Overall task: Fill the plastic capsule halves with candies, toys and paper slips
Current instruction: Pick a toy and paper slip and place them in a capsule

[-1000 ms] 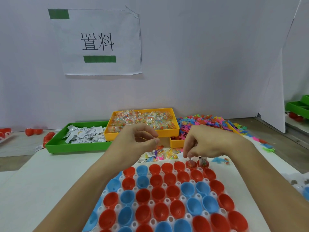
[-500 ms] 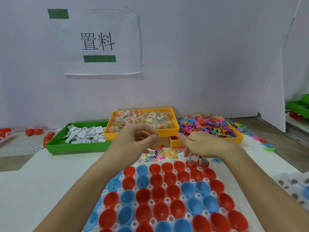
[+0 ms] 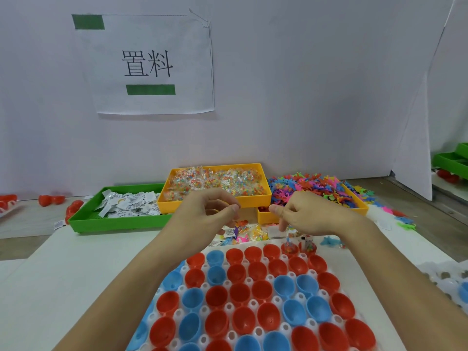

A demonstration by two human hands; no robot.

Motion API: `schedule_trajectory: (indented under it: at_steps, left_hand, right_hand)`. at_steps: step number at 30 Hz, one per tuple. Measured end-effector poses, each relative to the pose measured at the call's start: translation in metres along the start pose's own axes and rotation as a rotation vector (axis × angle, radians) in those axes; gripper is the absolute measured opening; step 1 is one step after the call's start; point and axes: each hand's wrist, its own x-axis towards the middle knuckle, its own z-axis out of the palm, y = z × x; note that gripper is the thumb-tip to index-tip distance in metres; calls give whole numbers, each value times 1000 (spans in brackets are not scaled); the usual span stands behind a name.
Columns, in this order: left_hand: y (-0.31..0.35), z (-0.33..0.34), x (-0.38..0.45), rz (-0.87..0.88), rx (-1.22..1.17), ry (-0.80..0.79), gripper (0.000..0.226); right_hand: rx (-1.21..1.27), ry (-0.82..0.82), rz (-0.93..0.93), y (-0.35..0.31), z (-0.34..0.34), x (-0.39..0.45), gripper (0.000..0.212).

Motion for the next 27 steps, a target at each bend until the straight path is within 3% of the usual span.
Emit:
schedule_trajectory:
  at_steps: [9,15,22,27]
  left_hand:
    - [0,1,-1,9,27,-18,16]
    - [0,1,-1,4,45,-30,13]
    - [0,1,-1,0,49,-37,12]
    - [-1,1,-1,-8,51,-34,14]
  right_hand:
    - [-7,131,-67,3,0,3,50]
    - [-10,178,-84,3,1,4,15]
    - [0,271,-68,4,0,5,19]
    - [-9,272,-100,4,2,6,5]
